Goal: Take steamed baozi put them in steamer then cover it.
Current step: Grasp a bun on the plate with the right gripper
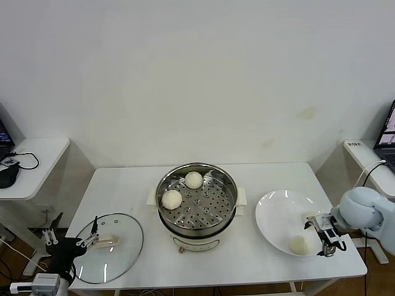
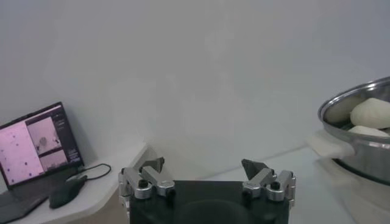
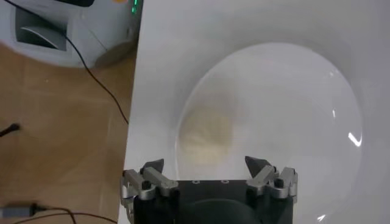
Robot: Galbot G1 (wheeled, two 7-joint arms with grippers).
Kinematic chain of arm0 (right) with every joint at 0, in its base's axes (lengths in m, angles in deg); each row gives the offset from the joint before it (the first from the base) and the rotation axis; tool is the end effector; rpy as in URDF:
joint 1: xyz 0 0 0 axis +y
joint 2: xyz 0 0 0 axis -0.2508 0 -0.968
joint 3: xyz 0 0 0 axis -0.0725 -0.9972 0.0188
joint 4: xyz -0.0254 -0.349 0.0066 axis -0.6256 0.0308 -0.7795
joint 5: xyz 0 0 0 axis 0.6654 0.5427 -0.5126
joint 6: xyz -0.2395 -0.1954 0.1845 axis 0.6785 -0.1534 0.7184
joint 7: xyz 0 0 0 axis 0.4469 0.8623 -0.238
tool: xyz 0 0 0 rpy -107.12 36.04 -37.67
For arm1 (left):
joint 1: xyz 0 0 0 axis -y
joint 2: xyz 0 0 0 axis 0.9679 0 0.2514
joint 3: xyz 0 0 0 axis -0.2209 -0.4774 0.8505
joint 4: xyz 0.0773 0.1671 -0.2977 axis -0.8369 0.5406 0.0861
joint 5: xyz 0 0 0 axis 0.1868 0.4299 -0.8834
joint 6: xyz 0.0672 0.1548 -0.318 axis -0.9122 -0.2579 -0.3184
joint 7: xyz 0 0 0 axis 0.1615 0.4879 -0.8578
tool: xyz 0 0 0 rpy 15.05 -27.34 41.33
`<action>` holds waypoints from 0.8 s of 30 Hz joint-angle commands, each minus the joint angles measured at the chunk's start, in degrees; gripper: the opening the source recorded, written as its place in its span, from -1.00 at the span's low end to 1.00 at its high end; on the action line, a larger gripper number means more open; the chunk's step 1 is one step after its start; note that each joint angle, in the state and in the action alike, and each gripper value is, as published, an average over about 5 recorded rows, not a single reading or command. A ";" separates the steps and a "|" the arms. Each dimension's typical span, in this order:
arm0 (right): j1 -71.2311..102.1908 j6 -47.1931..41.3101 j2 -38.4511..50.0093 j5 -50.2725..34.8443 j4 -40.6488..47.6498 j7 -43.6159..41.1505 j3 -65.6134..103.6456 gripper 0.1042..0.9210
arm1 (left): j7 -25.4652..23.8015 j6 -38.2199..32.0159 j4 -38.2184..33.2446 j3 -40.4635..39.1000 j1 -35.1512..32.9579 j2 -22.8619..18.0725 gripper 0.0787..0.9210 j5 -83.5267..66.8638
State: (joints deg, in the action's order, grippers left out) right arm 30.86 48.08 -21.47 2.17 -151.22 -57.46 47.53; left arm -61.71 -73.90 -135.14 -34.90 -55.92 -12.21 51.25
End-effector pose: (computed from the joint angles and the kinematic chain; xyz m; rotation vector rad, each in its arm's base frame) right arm 0.3820 -0.1896 -0.1869 1.2723 -1.2449 1.4379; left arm 0.1375 0.1081 -0.2349 0.1944 -2.9271 -0.5506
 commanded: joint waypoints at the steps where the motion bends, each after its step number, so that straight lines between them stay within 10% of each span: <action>1: 4.67 -0.03 -5.38 0.80 5.69 0.54 3.32 0.76 | 0.01 -0.03 0.14 0.09 -0.01 0.04 0.77 0.06; 24: 3.98 -3.03 -7.28 -1.69 8.11 -0.80 2.98 0.37 | 0.03 0.00 0.31 0.04 0.10 -0.32 0.77 0.15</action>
State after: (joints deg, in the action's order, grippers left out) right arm 34.46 45.76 -28.00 1.34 -144.02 -57.47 50.13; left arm -61.68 -73.91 -134.76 -34.81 -55.78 -12.55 51.37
